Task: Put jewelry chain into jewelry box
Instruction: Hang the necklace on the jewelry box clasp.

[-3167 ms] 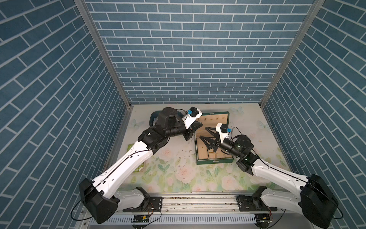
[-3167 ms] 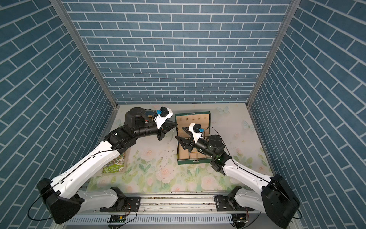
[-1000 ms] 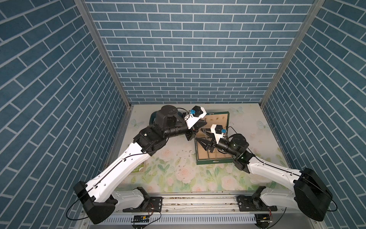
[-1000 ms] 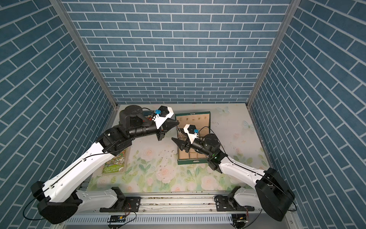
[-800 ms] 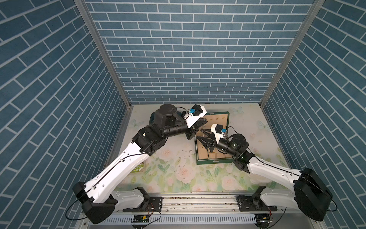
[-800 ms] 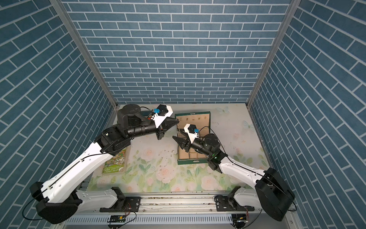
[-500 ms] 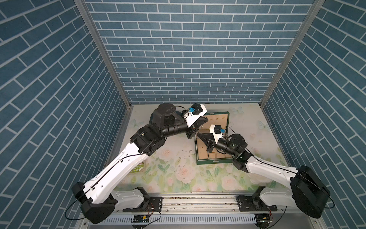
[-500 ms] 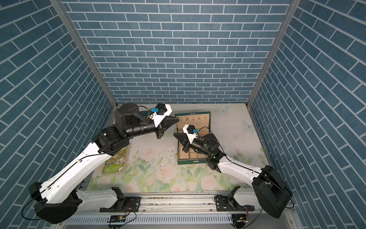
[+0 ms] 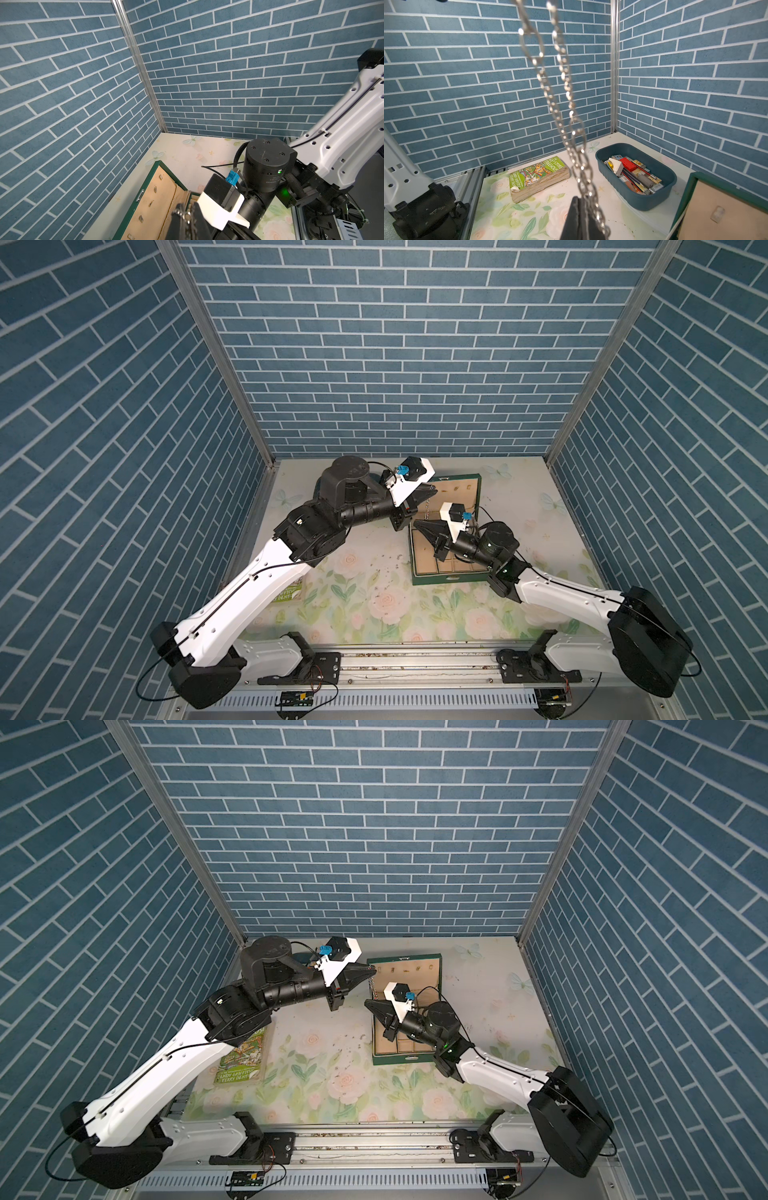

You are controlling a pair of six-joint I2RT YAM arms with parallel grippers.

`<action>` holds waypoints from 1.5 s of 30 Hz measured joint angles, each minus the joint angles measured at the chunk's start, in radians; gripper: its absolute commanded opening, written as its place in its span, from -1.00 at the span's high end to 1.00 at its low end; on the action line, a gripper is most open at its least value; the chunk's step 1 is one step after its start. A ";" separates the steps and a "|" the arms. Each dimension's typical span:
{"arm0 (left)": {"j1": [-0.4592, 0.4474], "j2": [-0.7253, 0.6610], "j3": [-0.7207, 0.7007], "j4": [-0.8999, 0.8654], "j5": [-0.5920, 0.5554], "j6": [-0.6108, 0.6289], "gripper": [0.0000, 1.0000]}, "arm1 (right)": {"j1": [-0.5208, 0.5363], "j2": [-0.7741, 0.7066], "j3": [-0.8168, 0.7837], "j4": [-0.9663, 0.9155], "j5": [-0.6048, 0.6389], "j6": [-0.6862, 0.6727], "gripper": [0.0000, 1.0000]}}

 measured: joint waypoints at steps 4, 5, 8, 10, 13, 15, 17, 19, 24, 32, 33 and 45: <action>-0.002 0.000 0.000 0.000 -0.007 0.001 1.00 | 0.000 -0.002 0.000 0.000 0.000 0.000 0.78; -0.002 0.000 0.000 0.000 -0.007 0.001 1.00 | 0.000 -0.002 0.000 0.000 0.000 0.001 0.68; -0.003 0.001 0.006 0.000 -0.010 0.001 1.00 | 0.000 -0.004 0.000 -0.001 0.000 0.000 0.45; -0.003 0.001 0.011 0.000 -0.011 0.003 1.00 | 0.000 -0.007 -0.001 -0.001 0.001 0.000 0.36; -0.004 0.001 0.021 0.000 -0.011 0.004 1.00 | 0.000 -0.015 -0.007 -0.001 0.004 0.000 0.29; -0.006 0.001 0.026 0.000 -0.013 0.005 1.00 | 0.000 -0.022 -0.015 -0.001 0.005 0.000 0.24; -0.007 0.002 0.029 0.000 -0.014 0.006 1.00 | 0.000 -0.026 -0.021 -0.003 0.006 0.000 0.19; -0.008 0.002 0.032 -0.001 -0.015 0.007 1.00 | 0.000 -0.032 -0.026 -0.005 0.008 -0.001 0.16; -0.011 0.002 0.035 -0.001 -0.020 0.010 1.00 | 0.000 -0.051 -0.039 -0.017 0.011 -0.002 0.15; -0.014 0.005 0.038 -0.002 -0.030 0.016 1.00 | 0.001 -0.149 -0.098 -0.072 0.013 -0.009 0.13; -0.015 0.006 0.041 -0.003 -0.031 0.017 1.00 | 0.001 -0.163 -0.104 -0.081 0.014 -0.010 0.13; -0.032 0.015 0.076 -0.026 -0.032 0.023 1.00 | 0.002 -0.223 -0.138 -0.125 0.050 -0.012 0.09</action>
